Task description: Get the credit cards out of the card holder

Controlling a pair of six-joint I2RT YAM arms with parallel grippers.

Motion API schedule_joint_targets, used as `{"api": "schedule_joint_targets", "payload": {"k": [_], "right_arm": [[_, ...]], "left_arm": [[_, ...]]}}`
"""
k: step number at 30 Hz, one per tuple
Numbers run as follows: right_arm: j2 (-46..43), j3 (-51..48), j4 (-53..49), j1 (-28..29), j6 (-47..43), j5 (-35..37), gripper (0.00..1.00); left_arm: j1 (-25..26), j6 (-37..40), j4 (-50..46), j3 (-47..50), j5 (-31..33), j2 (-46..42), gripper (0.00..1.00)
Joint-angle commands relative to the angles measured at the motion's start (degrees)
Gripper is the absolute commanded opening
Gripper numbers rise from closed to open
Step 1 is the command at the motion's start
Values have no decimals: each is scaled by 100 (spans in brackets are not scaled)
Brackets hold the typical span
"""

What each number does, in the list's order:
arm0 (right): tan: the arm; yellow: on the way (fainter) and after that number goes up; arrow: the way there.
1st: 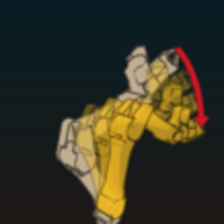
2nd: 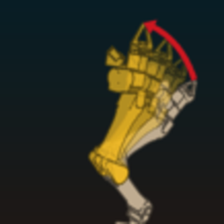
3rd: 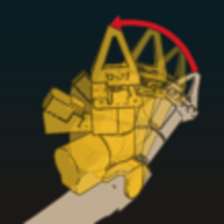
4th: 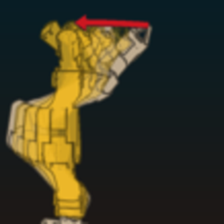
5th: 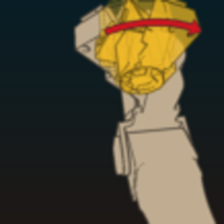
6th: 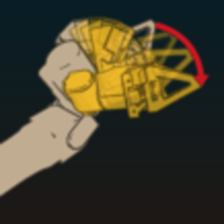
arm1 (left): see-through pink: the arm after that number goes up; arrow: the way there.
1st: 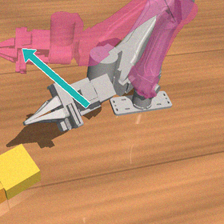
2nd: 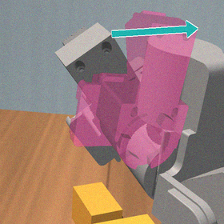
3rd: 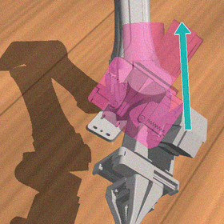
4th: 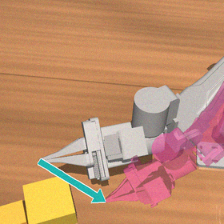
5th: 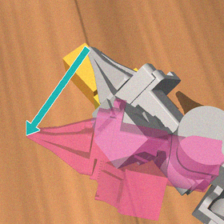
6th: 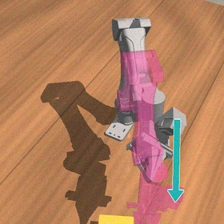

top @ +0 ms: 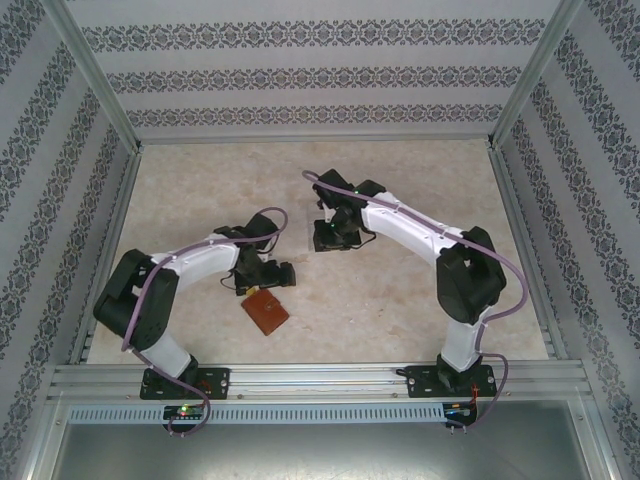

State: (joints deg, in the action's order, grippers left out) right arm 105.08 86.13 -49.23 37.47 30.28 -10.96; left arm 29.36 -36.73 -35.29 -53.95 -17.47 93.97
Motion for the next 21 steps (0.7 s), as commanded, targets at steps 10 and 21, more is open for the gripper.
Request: {"api": "schedule_joint_targets", "payload": {"k": [10,21], "right_arm": [[-619,-509,52,32,266,-74,30],[-552,-842,447,766,884,-562,31]], "left_arm": [[368,-57,-311,-269,842,-552,95],[-579,-421,-853,872,736,-1948,78]]}}
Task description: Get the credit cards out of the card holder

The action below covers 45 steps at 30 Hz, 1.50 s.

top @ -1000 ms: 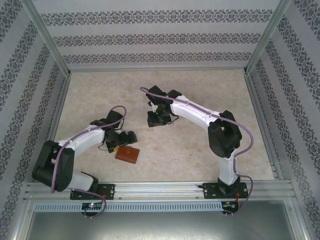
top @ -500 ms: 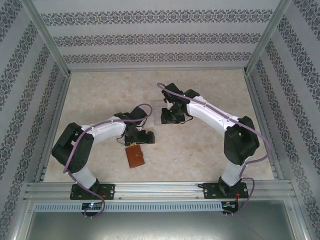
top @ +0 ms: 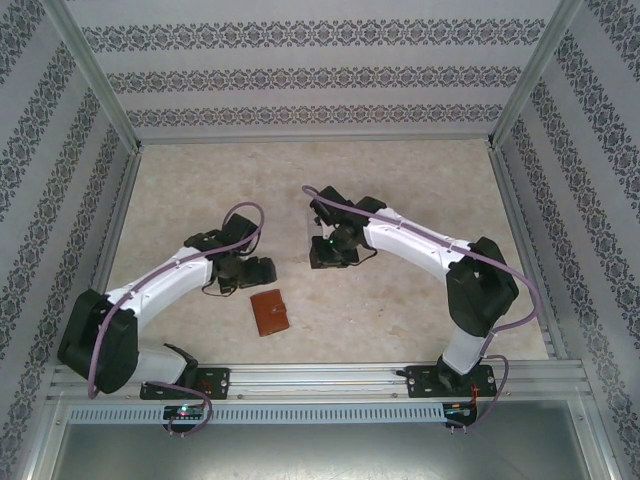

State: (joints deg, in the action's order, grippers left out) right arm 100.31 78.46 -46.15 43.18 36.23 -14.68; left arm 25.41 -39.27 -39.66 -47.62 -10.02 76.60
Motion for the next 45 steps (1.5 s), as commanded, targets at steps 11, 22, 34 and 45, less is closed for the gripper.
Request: {"api": "schedule_joint_targets", "payload": {"k": [11,22,34,45], "right_arm": [[-48,-350,671,728,-1812,-366,34],[-261,-1044,1298,827,-4251,-527,31],[160,-803,1151,1269,-6586,-689,31],[754,-339,1071,1547,-7055,-660,34]], "left_arm": [[-294,-627,207,1140,-668,-559,43],[-286,-797,807,1632,-1235,-577,20],[-286,-859,568,1425,-883,-683,17],[-870,-1030,566,1692,-1000,-1407,17]]}}
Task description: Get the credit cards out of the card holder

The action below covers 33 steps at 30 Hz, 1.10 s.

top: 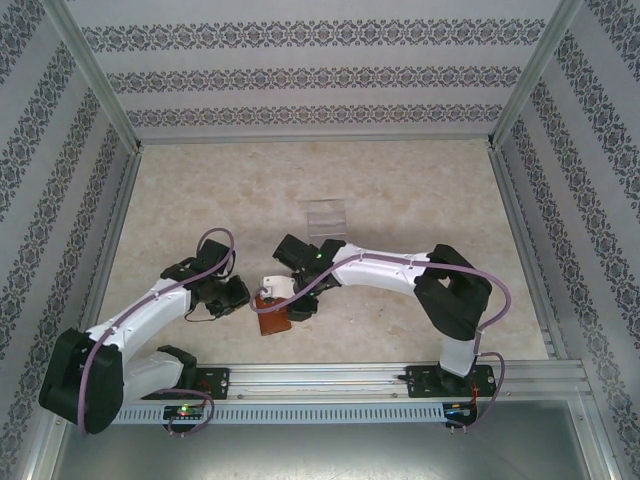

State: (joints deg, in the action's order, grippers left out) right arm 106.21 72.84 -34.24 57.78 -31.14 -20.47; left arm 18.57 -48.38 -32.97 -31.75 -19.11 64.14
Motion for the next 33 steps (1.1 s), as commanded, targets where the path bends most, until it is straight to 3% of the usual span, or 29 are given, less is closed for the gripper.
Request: {"api": "schedule_joint_targets", "payload": {"k": [1,12,18,28,33], "right_arm": [[224,288,-160,114,-388,-68,35],[759,917,-526,250,-779,258,39],[964,1156,-629,277,-881,477,41],[1155,1204,-681,271,-947,673,42],[1165,1167,-677,277,-948,634,38]], "left_arm": [[-250,-140,-74,154,-159,-233,17],[-644,-7,-35,312,-530,-495,18],[-656,94,-94,268,-462,-576,33],[-653,191,-35,274,-518,-550,44],[-660,170,73,299,-596,-639,47]]}}
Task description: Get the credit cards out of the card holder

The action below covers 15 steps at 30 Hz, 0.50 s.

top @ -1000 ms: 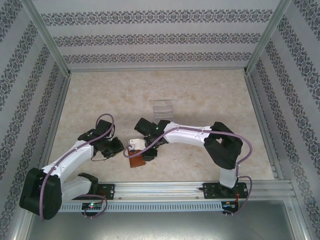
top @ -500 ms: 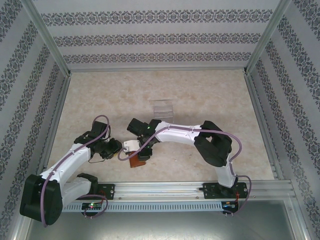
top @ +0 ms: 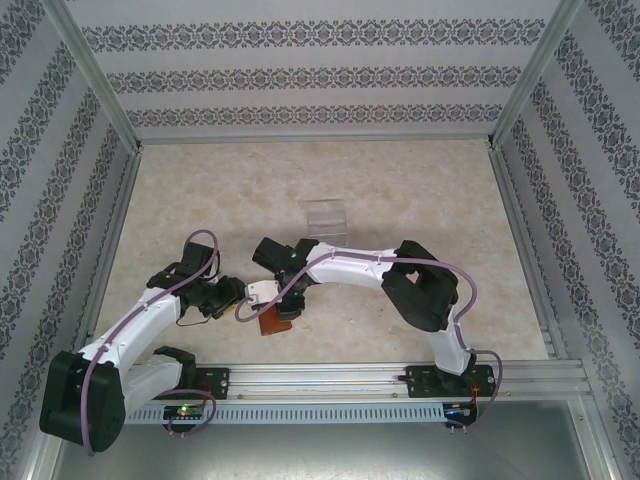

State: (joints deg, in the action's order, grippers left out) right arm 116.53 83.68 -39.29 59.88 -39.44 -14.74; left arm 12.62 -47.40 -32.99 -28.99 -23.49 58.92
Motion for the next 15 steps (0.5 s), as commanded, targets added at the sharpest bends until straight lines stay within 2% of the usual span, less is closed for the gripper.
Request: {"api": "schedule_joint_targets", "payload": {"k": [1,7,15], "right_arm": [[125,71,-162,68,-116,62,36],[39,-43,-18,66,-90,25,27],[-241,-337,417,67,13,-24,17]], "left_arm": [[-62,59,201,66,-289,-111,47],[-64,-118,808,306,-942,102,46],[-55,-273,1274,450,-1380,345,40]]}}
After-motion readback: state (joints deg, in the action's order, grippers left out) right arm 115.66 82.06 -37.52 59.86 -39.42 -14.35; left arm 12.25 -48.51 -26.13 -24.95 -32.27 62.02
